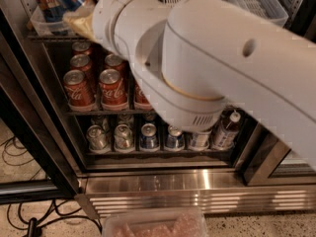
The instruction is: Pick redbull can from top shelf of fridge
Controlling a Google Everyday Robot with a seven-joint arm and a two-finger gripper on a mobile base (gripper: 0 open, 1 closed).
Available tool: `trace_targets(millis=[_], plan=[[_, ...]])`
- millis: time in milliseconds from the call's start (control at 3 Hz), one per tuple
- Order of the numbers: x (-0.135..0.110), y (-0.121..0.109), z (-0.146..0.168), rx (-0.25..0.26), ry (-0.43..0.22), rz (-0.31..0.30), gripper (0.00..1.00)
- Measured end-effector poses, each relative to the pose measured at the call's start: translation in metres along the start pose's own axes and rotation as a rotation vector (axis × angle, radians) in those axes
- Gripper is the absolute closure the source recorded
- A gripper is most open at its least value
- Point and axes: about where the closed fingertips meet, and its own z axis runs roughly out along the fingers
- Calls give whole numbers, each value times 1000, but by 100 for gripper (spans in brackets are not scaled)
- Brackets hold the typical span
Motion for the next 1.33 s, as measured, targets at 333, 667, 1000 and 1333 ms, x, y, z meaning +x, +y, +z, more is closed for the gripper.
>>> trace_targets(millis=[333, 667, 1000, 1333], plan=[[29, 8, -49, 16, 94, 23, 100], [46, 6, -82, 30, 142, 34, 100], [63, 10, -114, 35, 179, 58, 100], [77, 19, -167, 53, 152, 92, 100]])
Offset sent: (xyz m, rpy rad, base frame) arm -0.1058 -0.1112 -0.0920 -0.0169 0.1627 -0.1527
